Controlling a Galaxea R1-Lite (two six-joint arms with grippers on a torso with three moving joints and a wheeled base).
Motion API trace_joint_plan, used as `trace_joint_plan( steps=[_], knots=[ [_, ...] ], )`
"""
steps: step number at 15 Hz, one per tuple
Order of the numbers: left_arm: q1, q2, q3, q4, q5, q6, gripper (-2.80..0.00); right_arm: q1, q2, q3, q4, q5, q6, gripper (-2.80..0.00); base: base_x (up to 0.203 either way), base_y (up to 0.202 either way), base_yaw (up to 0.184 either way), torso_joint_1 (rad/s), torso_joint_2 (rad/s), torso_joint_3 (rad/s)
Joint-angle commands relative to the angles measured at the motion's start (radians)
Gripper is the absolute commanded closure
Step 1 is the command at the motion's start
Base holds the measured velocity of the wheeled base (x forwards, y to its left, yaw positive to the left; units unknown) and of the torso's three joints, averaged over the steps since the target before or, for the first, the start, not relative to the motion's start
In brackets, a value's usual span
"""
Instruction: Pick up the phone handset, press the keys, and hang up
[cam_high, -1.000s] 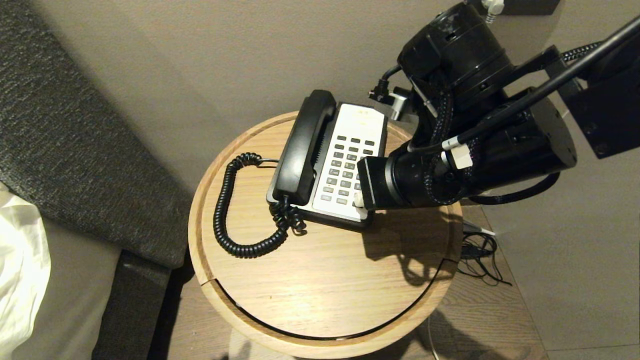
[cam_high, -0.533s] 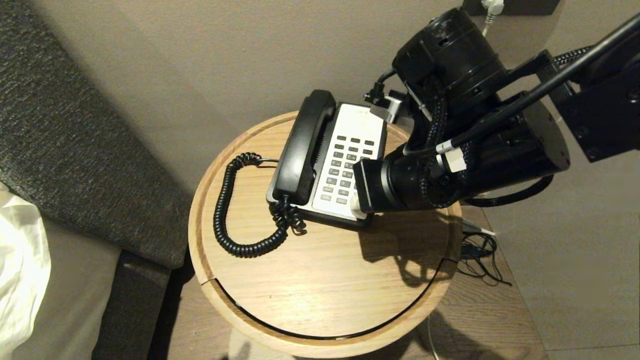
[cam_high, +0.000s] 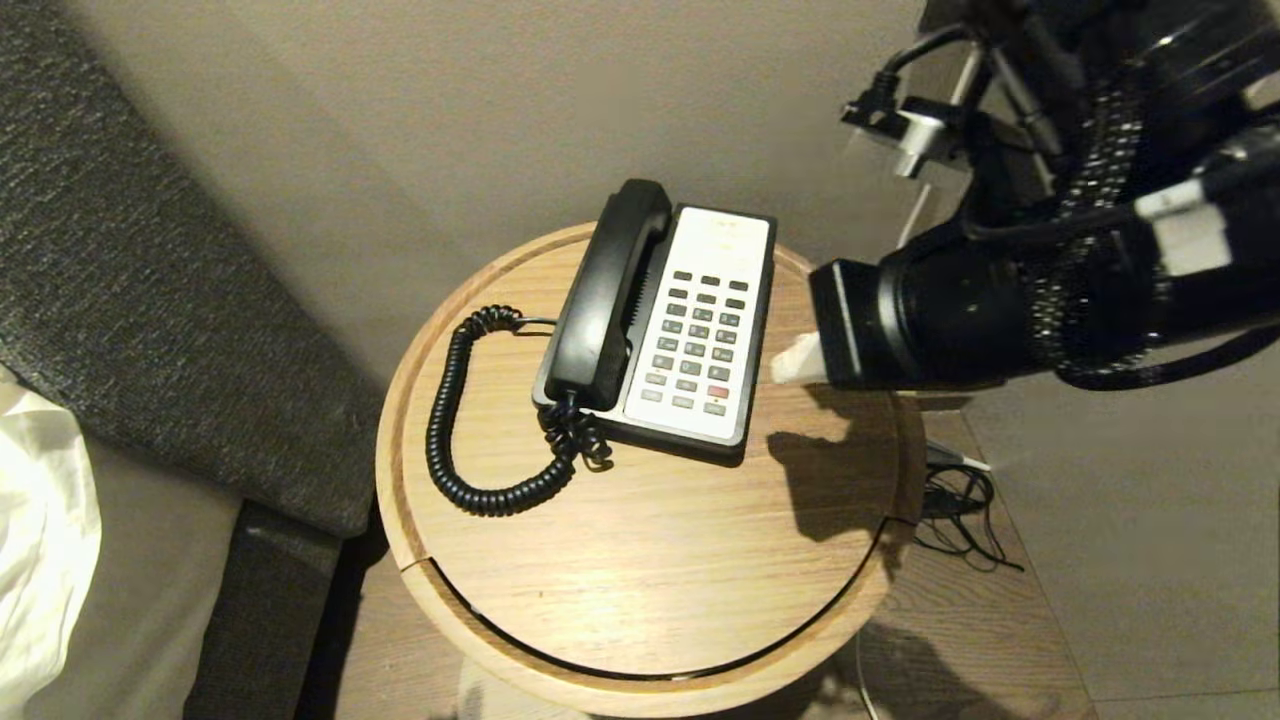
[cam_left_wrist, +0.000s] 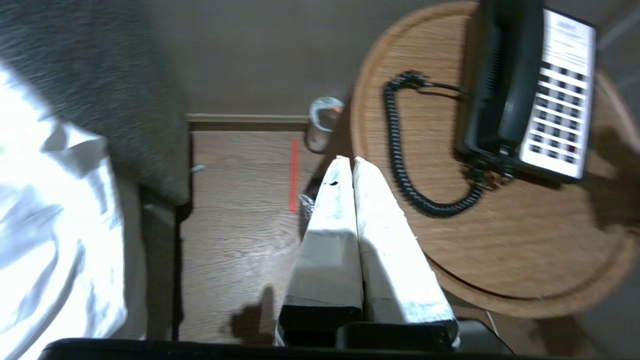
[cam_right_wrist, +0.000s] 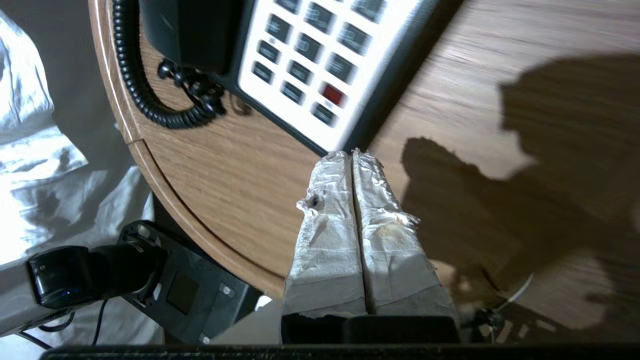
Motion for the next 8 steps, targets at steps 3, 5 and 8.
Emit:
trace_joint_plan(
  steps=[3,5,8],
  knots=[
    [0.132,-0.109,0.114,-0.005,0.009,-0.021,0.0,-0.013,-0.27,0.213,-0.004,-0.014,0.012,0.0,0.0,0.0,0.0,0.0,0.0,0.0],
    [0.238,-0.158,0.158,-0.007,0.008,-0.024,0.0,-0.048,-0.405,0.32,0.0,-0.016,0.015,0.0,0.0,0.0,0.0,0.0,0.0,0.0],
    [0.381,-0.278,0.25,-0.007,-0.024,-0.02,0.0,-0.125,-0.62,0.467,0.013,-0.018,0.018,0.0,0.0,0.0,0.0,0.0,0.0,0.0]
  ],
)
